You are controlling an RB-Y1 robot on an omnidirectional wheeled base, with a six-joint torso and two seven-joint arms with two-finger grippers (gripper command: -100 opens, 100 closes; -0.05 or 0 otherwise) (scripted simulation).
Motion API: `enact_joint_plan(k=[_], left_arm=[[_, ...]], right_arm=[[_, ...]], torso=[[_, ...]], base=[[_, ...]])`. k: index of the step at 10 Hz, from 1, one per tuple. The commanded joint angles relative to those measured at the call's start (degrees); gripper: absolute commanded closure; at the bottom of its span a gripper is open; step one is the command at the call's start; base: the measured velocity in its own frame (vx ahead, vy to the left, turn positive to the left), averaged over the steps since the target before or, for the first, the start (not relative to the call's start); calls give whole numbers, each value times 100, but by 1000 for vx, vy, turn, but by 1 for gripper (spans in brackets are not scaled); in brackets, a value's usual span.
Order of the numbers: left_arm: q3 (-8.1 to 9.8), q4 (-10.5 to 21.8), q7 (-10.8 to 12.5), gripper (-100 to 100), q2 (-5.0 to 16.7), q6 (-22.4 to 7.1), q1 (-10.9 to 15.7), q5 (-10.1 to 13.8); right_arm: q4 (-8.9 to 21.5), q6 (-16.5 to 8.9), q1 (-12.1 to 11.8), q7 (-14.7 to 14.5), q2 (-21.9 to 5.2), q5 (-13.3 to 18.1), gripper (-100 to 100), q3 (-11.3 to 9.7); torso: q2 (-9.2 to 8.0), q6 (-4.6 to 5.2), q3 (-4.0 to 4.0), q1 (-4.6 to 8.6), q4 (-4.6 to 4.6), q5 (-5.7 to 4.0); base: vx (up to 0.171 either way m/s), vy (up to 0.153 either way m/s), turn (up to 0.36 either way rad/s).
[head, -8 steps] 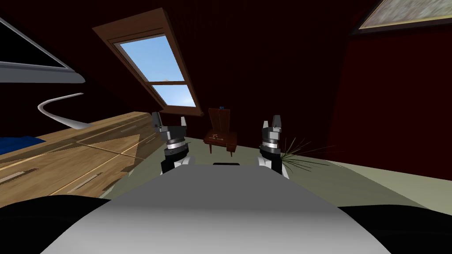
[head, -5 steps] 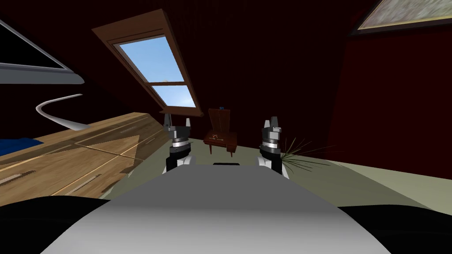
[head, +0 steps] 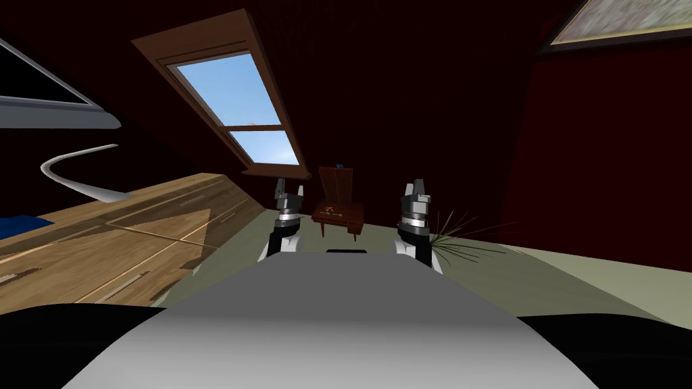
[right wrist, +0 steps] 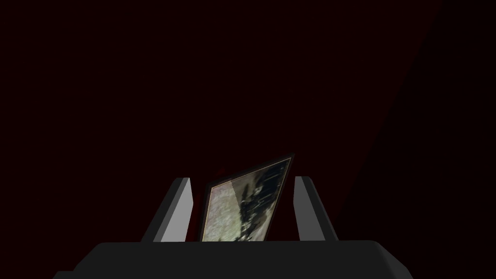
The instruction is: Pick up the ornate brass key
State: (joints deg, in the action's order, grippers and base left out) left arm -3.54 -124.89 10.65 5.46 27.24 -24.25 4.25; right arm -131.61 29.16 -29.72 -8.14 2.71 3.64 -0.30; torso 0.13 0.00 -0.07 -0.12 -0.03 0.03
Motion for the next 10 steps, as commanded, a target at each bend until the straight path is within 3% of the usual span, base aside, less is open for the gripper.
enact_joint_plan(k=[1,6,7,8,9,10], left_arm=[[-39,158,-2,-100,32,-130,115,6],[-184,926,64,-100,226,-565,621,92],[-184,1021,64,-100,226,-565,621,92],[-234,1241,88,-100,277,-727,805,122],[-234,1341,88,-100,277,-727,805,122],[-284,1569,113,-100,321,-896,995,152]], right_arm=[[0,0,0,0,0,0,0,0],[0,0,0,0,0,0,0,0],[0,0,0,0,0,0,0,0],[0,0,0,0,0,0,0,0],[0,0,0,0,0,0,0,0],[0,0,0,0,0,0,0,0]], torso=[[0,0,0,0,0,0],[-2,-1,1,3,0,0],[-3,-1,2,3,1,-1],[-5,-1,3,4,1,-1],[-3,0,2,3,1,-1],[-2,-1,1,4,1,-1]], base=[[28,27,-15],[21,26,-21],[14,22,-17],[19,23,-23],[21,22,-19],[32,30,-38]])
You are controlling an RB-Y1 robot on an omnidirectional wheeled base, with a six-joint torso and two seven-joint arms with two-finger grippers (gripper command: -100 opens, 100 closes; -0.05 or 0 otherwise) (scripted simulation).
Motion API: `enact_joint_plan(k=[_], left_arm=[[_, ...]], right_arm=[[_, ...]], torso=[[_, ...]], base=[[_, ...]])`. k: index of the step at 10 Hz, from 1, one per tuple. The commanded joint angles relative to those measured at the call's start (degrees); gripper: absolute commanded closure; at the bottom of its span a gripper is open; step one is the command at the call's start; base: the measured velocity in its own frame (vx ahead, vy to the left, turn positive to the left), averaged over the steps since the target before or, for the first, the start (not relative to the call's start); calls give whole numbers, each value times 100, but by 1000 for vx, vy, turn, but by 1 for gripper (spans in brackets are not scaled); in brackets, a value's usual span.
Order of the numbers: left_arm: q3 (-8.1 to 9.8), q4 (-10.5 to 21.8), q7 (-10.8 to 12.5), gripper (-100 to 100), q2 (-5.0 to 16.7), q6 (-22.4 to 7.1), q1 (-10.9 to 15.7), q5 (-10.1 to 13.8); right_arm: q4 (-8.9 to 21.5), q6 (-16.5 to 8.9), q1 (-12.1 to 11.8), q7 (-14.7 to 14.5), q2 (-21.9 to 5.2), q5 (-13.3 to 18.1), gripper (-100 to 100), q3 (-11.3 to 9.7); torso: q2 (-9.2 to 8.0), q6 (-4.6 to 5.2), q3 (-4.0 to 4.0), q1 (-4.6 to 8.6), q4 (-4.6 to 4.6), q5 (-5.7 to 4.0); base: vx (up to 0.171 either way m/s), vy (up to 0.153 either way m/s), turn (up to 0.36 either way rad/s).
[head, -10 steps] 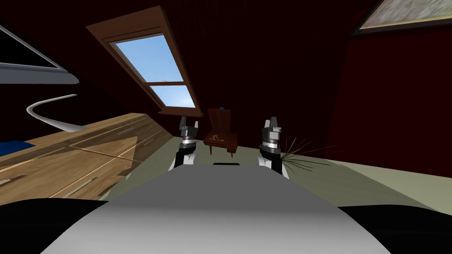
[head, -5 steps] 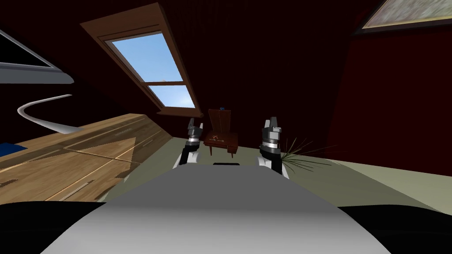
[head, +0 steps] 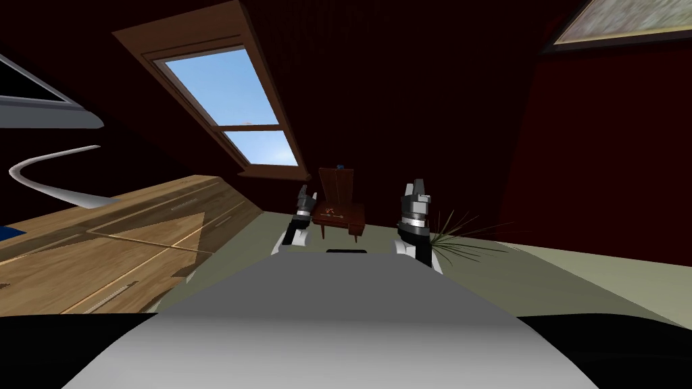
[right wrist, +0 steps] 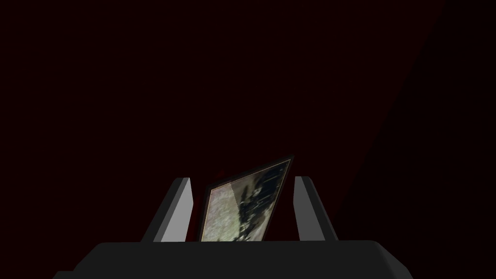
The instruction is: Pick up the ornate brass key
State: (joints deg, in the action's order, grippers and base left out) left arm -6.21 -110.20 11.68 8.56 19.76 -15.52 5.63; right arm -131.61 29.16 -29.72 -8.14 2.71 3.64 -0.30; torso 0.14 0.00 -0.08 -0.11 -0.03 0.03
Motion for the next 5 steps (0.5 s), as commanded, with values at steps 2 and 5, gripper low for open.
enact_joint_plan(k=[2,5], left_arm=[[-68,399,34,-100,51,-323,316,45],[-117,901,59,-100,85,-504,515,74]], right_arm=[[0,0,0,0,0,0,0,0],[0,0,0,0,0,0,0,0]], torso=[[-3,-1,1,1,0,0],[-1,0,1,2,0,0]], base=[[22,29,-30],[23,25,-26]])
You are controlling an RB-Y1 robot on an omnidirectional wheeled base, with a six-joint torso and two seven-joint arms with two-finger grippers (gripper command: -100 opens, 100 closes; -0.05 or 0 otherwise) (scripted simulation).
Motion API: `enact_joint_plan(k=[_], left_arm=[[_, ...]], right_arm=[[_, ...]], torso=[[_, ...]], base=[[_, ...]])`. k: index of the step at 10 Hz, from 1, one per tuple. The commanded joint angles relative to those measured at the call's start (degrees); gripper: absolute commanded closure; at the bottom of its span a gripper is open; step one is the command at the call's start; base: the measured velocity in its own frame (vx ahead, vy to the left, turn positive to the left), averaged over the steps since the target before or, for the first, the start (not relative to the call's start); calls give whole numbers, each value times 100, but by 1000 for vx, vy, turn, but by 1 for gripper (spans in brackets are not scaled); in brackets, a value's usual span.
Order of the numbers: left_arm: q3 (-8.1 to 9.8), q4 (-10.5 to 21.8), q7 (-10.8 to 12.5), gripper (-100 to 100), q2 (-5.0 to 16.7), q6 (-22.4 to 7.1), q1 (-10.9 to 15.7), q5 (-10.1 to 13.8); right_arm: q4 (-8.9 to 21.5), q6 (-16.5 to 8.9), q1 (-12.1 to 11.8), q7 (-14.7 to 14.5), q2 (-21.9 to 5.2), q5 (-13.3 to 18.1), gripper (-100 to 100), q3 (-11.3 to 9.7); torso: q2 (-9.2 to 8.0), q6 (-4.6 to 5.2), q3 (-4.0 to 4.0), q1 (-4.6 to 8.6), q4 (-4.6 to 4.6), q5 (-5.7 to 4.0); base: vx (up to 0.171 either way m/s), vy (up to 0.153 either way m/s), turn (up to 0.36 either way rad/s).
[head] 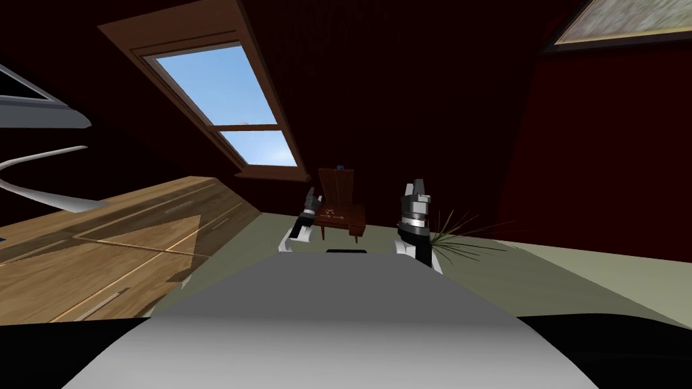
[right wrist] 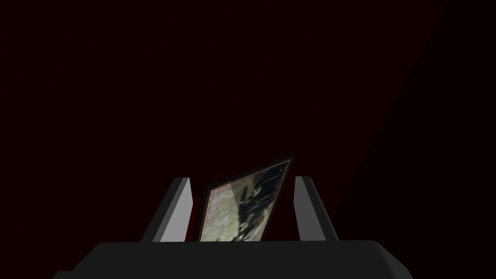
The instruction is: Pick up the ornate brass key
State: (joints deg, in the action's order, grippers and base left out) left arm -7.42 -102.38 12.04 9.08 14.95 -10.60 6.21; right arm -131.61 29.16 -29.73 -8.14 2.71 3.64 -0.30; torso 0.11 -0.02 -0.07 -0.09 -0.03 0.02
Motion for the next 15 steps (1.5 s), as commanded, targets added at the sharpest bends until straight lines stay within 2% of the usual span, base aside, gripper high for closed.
enact_joint_plan(k=[1,2,3,5,6,7,8,10,11,12,13,14,15], left_arm=[[-43,286,49,-100,62,-209,224,45],[-43,470,49,-100,62,-209,224,45],[-89,640,75,-100,87,-399,426,73],[-89,858,75,-100,87,-399,426,73],[-133,1103,101,-100,107,-592,629,100],[-133,1235,101,-100,107,-592,629,100],[-175,1391,126,-100,123,-787,831,125],[-175,1616,126,-100,123,-787,831,125],[-214,1835,151,-100,134,-984,1032,149],[-214,1999,151,-100,134,-984,1032,149],[-250,2212,175,-100,140,-1182,1230,171],[-250,2385,175,-100,140,-1182,1230,171],[-283,2677,199,-100,141,-1379,1426,192]], right_arm=[[0,0,0,0,0,0,0,0],[0,0,0,0,0,0,0,0],[0,0,0,0,0,0,0,0],[0,0,0,0,0,0,0,0],[0,0,0,0,0,0,0,0],[0,0,0,0,0,0,0,0],[0,0,0,0,0,0,0,0],[0,0,0,0,0,0,0,0],[0,0,0,0,0,0,0,0],[0,0,0,0,0,0,0,0],[0,0,0,0,0,0,0,0],[0,0,0,0,0,0,0,0],[0,0,0,0,0,0,0,0]], torso=[[0,0,0,0,0,0],[2,1,-1,-2,0,0],[0,0,0,-1,0,0],[1,0,0,3,0,-1],[-5,-1,3,5,1,-1],[-3,1,2,3,1,-1],[-3,-1,2,2,1,-1],[0,0,0,1,0,0],[-5,-1,3,5,1,-1],[-3,1,2,5,1,-2],[-3,-1,1,4,1,-1],[1,1,0,2,0,-1],[0,-1,0,2,0,0]], base=[[26,30,-36],[23,27,-24],[29,18,-41],[16,14,-12],[16,18,-42],[20,21,-28],[26,30,-42],[18,17,-16],[18,14,-32],[19,16,-30],[27,23,-56],[24,24,-36],[26,22,-49]])
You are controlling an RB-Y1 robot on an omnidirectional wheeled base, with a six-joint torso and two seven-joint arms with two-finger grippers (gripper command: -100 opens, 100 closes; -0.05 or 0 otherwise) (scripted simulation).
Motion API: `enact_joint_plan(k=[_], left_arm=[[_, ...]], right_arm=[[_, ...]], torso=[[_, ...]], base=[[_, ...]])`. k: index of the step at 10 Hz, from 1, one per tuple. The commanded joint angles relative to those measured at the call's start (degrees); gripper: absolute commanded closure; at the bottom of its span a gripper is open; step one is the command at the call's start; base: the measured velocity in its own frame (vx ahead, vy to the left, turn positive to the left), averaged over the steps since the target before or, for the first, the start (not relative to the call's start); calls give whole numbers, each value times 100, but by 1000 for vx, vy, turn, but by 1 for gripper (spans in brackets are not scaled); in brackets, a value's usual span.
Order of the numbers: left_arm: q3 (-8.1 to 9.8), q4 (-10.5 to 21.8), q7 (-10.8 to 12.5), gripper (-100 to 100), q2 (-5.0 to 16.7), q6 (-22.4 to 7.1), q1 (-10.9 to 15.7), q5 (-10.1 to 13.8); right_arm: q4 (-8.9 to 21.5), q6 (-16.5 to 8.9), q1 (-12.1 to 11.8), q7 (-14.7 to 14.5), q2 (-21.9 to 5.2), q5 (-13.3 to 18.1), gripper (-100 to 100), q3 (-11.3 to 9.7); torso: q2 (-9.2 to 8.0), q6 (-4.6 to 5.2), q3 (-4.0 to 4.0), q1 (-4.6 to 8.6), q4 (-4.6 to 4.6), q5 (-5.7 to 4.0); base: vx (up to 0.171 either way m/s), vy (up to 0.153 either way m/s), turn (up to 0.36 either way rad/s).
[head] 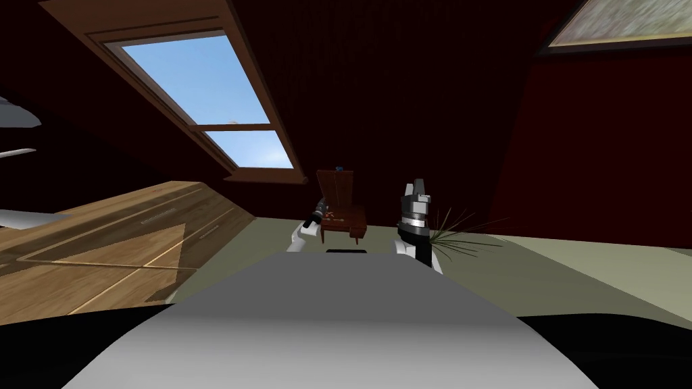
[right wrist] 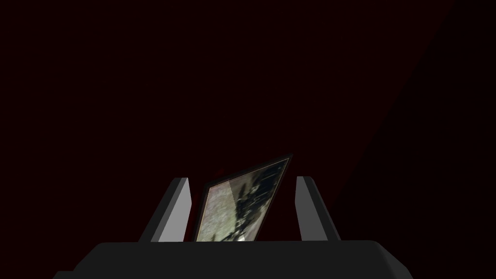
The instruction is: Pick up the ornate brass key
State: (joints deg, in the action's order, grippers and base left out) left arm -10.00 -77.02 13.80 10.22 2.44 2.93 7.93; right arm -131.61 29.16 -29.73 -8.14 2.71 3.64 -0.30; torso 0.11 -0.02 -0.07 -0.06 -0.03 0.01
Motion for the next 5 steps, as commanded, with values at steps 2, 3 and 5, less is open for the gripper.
enact_joint_plan(k=[2,3,5], left_arm=[[-56,465,45,-100,23,-327,265,39],[-56,580,45,-100,23,-327,265,39],[-82,755,68,-100,16,-524,453,56]], right_arm=[[0,0,0,0,0,0,0,0],[0,0,0,0,0,0,0,0],[0,0,0,0,0,0,0,0]], torso=[[0,-1,0,0,-1,0],[0,0,0,1,0,0],[-6,-2,3,3,1,-1]], base=[[28,19,-43],[22,18,-29],[14,12,-21]])
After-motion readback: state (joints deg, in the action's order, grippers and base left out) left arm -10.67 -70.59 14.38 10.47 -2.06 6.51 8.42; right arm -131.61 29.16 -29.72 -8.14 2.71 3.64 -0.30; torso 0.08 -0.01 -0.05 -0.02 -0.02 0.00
